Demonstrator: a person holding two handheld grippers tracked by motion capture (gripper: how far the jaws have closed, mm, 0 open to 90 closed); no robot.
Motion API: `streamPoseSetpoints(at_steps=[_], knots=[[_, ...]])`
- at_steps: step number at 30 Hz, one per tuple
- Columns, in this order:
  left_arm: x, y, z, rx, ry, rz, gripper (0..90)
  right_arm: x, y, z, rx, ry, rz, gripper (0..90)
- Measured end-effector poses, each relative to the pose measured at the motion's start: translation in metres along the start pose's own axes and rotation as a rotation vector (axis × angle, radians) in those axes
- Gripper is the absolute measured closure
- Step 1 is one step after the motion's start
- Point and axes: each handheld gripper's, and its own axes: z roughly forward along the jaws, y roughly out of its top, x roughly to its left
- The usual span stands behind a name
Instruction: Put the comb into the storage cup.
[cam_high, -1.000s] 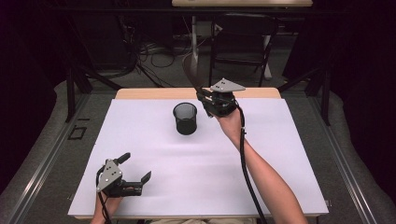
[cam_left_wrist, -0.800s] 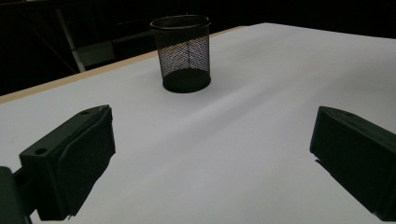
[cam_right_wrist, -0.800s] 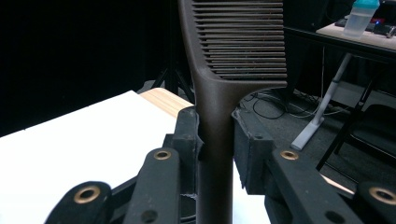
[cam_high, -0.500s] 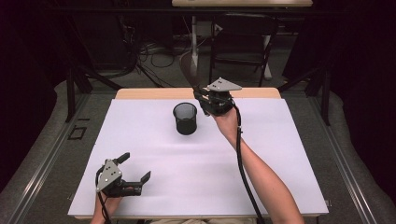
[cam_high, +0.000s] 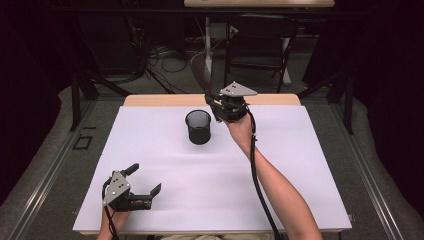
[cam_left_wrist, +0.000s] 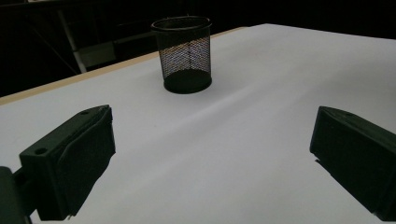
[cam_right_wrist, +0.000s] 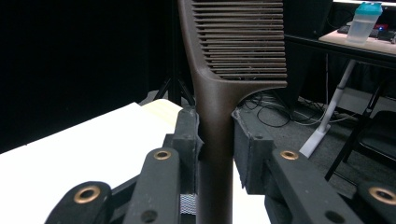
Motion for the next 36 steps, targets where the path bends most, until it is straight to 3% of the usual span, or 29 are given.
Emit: streamPoseSetpoints(at_steps=[36], knots=[[0.0,0.0,0.0,-0.002,0.0,0.0,0.2,-0.001,0.0,0.02,-0.037,-0.009,0.022,72.8]])
